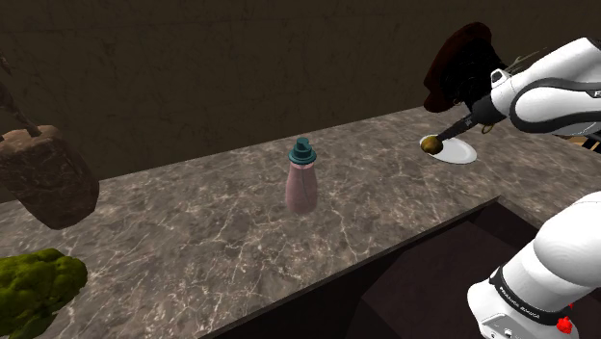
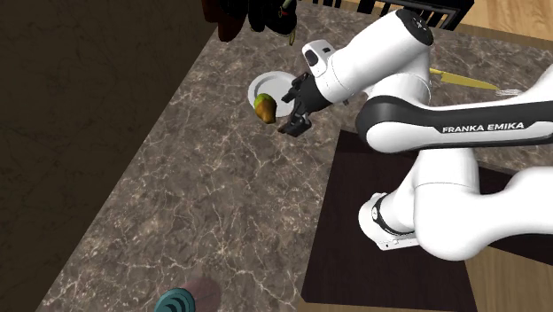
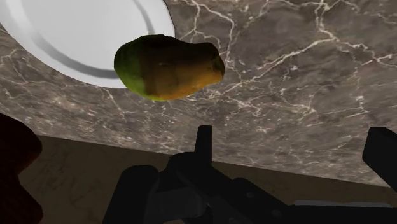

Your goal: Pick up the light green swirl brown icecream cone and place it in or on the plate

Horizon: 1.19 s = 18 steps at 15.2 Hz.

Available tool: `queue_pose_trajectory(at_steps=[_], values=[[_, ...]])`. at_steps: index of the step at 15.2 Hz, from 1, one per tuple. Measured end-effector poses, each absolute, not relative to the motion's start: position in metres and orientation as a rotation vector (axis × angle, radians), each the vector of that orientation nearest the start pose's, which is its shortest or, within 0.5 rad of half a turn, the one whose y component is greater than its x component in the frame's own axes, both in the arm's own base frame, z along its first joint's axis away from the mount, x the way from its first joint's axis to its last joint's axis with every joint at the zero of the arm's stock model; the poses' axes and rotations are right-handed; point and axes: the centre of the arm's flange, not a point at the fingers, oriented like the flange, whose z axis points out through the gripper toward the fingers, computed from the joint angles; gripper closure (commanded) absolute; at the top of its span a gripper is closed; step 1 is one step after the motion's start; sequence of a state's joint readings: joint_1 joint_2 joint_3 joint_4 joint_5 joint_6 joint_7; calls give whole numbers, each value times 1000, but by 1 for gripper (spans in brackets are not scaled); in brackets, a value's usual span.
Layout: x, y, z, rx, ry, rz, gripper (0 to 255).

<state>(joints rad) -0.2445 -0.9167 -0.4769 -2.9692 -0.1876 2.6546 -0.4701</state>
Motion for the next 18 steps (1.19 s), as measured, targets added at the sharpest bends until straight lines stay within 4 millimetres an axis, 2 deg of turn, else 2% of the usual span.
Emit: queue_pose_trajectory(at_steps=[4, 8, 15, 16, 18], values=[[260, -208, 399, -3056, 94, -1026, 0], [272, -212, 383, -3057, 97, -1031, 0], [278, -214, 375, -3057, 97, -1032, 0], [278, -214, 375, -3057, 97, -1032, 255], [278, -214, 375, -3057, 97, -1032, 255]])
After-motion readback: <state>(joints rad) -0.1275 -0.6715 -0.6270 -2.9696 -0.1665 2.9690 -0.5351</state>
